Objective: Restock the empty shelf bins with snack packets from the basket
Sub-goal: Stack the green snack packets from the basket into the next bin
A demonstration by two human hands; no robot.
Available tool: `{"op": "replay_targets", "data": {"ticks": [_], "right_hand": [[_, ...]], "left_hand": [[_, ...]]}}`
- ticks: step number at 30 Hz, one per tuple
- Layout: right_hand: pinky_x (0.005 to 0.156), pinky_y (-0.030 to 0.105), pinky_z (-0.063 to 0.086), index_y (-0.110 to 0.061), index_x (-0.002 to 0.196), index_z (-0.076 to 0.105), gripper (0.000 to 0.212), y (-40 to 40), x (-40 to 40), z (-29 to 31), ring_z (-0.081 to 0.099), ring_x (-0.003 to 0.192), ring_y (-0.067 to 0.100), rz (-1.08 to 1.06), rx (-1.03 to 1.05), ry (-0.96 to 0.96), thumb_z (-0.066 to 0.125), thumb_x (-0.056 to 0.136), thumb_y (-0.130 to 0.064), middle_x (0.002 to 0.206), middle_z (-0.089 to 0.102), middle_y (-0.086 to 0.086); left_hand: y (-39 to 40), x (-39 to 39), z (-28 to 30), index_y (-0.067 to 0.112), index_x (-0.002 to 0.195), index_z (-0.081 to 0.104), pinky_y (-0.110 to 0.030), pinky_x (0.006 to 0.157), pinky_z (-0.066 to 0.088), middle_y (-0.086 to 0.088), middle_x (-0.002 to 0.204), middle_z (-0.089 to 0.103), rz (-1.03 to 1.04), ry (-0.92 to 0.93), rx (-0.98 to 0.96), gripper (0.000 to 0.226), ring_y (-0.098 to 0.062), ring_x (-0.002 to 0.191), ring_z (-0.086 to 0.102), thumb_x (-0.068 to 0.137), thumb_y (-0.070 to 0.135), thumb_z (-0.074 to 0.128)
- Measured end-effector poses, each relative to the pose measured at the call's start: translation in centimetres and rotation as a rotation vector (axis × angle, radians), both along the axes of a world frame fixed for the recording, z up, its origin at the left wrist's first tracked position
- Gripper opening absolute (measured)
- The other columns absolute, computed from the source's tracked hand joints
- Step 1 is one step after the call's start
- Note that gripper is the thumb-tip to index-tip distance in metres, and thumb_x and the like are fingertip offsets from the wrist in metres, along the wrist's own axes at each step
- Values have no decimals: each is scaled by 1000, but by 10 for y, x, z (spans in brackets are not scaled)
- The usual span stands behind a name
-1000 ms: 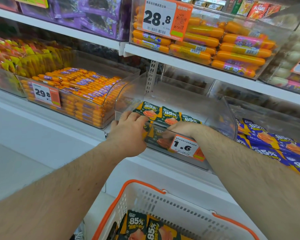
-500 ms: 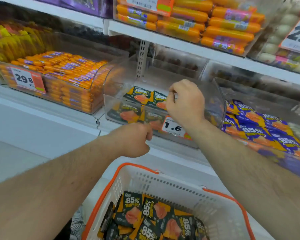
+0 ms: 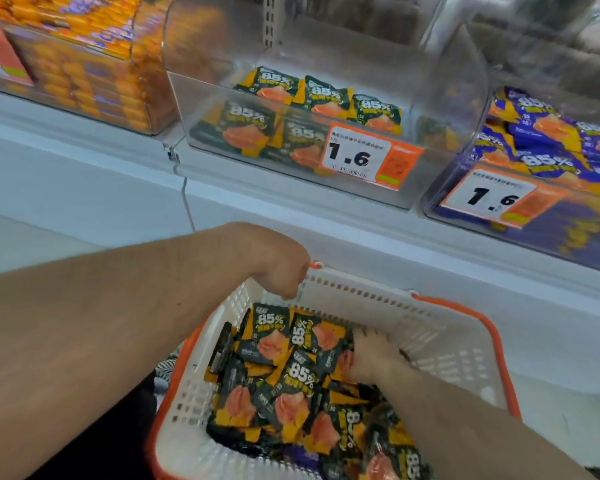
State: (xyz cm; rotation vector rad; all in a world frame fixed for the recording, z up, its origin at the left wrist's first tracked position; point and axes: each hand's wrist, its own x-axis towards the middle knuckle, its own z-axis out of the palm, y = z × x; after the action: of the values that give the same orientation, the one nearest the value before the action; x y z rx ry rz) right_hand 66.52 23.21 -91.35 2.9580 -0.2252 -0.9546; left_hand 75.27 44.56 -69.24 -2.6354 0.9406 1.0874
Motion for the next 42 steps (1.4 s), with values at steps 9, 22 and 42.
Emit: {"op": "replay_targets", "data": {"ticks": [9,22,42], "right_hand": [[104,52,29,-11,143,24,105,-6,-24,-11,39,120,36,236,-239,-143,73,62,-56,131,38,15],[116,57,8,-15,152,15,116,11,8,144,28,135,33,712,-109,-266,57,66,-79,144,30,12],[93,21,44,-38,117,53,47,54,41,321,54,107,2,236,792,-1370,72,77,-24,125,52,1]], "left_hand": [[-12,2,-1,16,133,53,-34,95,46,-3,129,58,-26,-16,7,38,-21,115,56,97,26,49],[8,9,28,19,146,36,-32,103,38,1,149,40,176,25,-209,60,-20,131,44,94,39,58],[63,8,105,14,82,71,-26,70,50,4,82,74,798,195,-1555,30,-10,74,65,93,-7,54]]}}
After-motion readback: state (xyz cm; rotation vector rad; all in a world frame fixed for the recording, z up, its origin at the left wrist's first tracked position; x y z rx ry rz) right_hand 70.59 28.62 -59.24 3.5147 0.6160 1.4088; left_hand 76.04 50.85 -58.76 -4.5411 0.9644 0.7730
